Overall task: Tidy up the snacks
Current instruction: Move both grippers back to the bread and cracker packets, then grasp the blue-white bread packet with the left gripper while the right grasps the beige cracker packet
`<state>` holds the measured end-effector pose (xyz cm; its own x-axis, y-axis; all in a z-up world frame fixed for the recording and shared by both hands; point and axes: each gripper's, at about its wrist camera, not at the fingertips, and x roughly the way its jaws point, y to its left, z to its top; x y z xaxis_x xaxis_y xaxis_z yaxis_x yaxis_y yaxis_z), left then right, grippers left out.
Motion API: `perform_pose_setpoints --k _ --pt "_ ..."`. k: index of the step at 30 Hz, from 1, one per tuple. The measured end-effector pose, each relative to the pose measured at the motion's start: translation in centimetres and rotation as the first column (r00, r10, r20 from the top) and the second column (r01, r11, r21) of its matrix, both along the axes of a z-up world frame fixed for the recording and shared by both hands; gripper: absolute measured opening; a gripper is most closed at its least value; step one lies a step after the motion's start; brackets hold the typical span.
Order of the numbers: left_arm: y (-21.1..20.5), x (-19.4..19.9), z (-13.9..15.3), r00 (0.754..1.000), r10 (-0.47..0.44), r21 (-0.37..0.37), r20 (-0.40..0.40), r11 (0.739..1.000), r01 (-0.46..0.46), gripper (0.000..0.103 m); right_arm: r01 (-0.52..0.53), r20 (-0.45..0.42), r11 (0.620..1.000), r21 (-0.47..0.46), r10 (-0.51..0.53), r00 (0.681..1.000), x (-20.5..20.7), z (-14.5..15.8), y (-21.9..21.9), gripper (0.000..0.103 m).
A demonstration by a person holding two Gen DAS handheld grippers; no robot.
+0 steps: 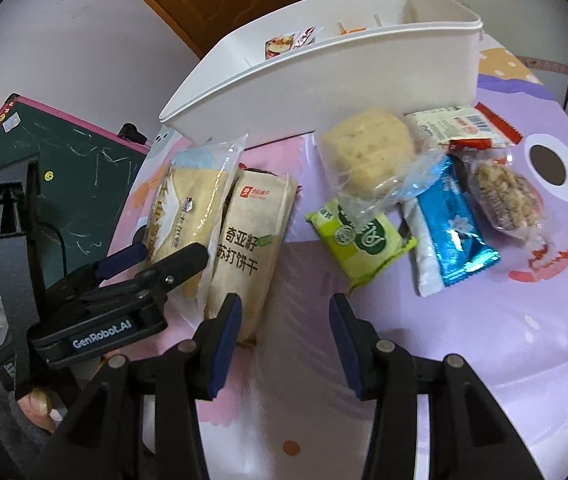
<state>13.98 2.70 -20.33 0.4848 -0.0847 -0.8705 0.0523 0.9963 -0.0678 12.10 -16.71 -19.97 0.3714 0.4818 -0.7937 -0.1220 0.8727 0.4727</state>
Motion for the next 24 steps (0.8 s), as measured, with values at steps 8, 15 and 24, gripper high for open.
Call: perform_pose_setpoints --k 8,15,24 --pt "1.8 1.2 -1.1 0.998 0.060 -0.017 -0.005 0.998 -0.060 0.103 -0.028 -0.019 0.999 0.021 0.028 0.999 2.0 -0.9 1.5 0.046" --pt "3.3 1.4 -1.4 0.996 0.088 -0.068 -0.003 0.994 -0.088 0.103 -0.040 -0.021 0.998 0.039 0.041 0.999 4.2 -1.9 3.1 0.046" --pt "4.4 1.6 -1.9 0.990 0.142 -0.063 0.010 0.988 -0.141 0.103 -0.085 0.027 0.996 -0.016 0.085 0.996 4.8 -1.4 4.8 0.036"
